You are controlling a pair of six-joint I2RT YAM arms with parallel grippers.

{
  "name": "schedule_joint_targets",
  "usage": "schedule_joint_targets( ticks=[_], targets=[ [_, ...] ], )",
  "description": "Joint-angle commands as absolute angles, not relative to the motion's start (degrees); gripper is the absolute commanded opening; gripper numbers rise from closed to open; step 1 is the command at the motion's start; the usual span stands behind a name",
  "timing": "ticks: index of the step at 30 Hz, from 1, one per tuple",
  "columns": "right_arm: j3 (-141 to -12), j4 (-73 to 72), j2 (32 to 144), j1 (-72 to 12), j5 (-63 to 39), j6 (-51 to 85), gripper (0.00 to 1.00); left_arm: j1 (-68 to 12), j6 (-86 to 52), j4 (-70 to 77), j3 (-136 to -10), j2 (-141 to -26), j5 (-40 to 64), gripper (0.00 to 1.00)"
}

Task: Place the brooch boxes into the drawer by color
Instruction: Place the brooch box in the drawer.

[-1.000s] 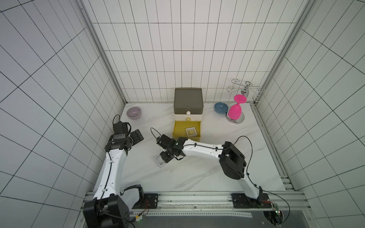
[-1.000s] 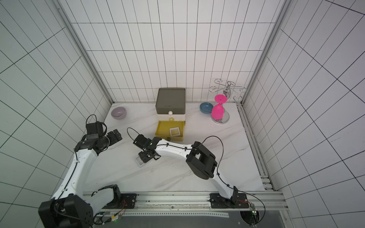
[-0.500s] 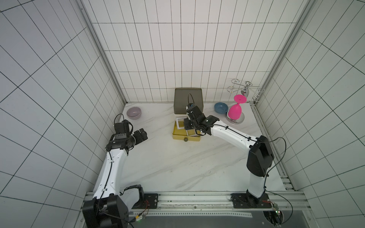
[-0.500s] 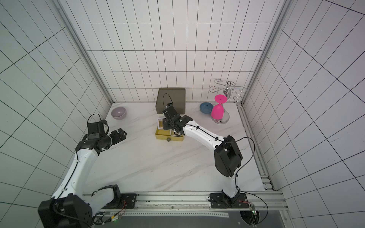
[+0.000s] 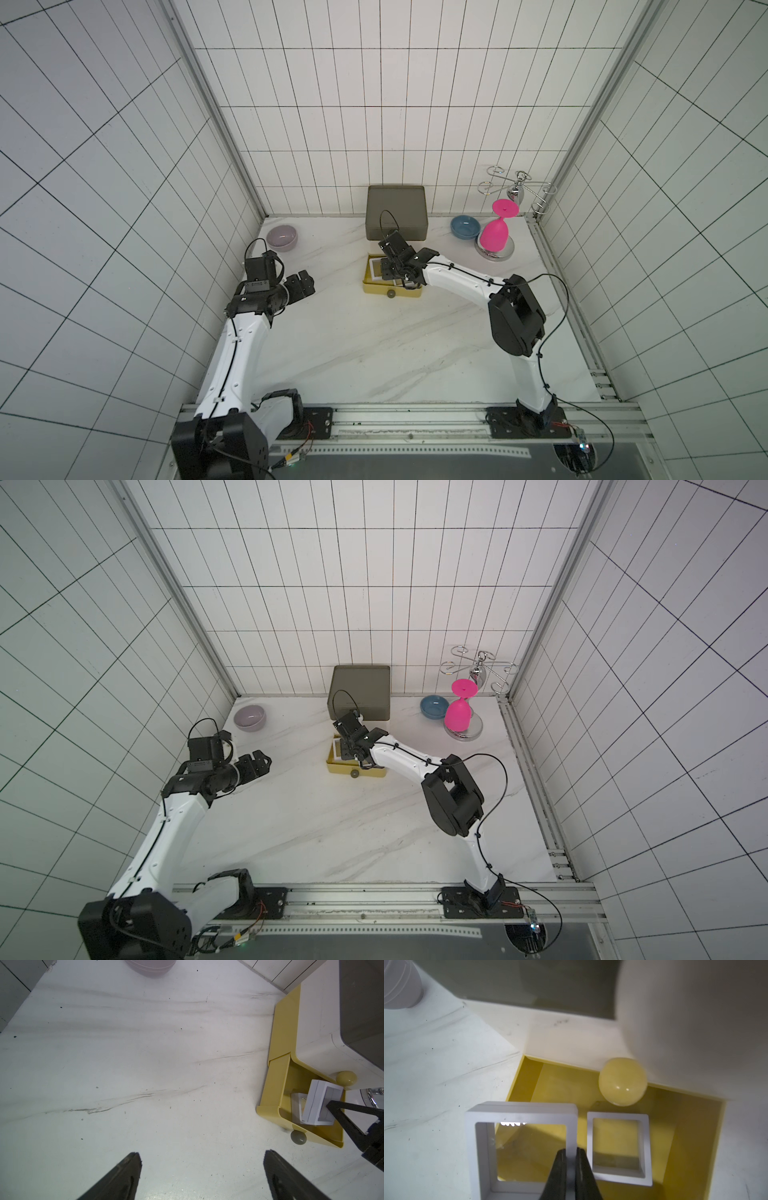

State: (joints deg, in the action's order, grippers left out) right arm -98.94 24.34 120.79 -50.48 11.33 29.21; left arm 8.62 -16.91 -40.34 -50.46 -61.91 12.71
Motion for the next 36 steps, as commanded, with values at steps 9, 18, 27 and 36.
schedule_joint_targets(
  ticks=[9,18,27,36],
  targets=[
    [-99.13,24.29,122.24,-51.32,12.96,30.73,0.0,8.17,-16.11,-38.72,-50.12,-61.56,12.79,0.96],
    [-91.35,20.08,118.95,-52.93,14.97,33.37,0.0,7.38,-16.0,-38.85,-49.81,-60.95,12.06,0.96],
    [-91.26,19.34,119.51,-52.73,15.22,34.28,0.02,6.78,-16.02,-38.6,-49.37,-60.38,11.17,0.96],
    [-89.74,17.4,115.94,-52.62,13.71,32.49,0.35,6.5,-15.97,-38.57,-49.22,-60.23,10.77,0.96]
  ],
)
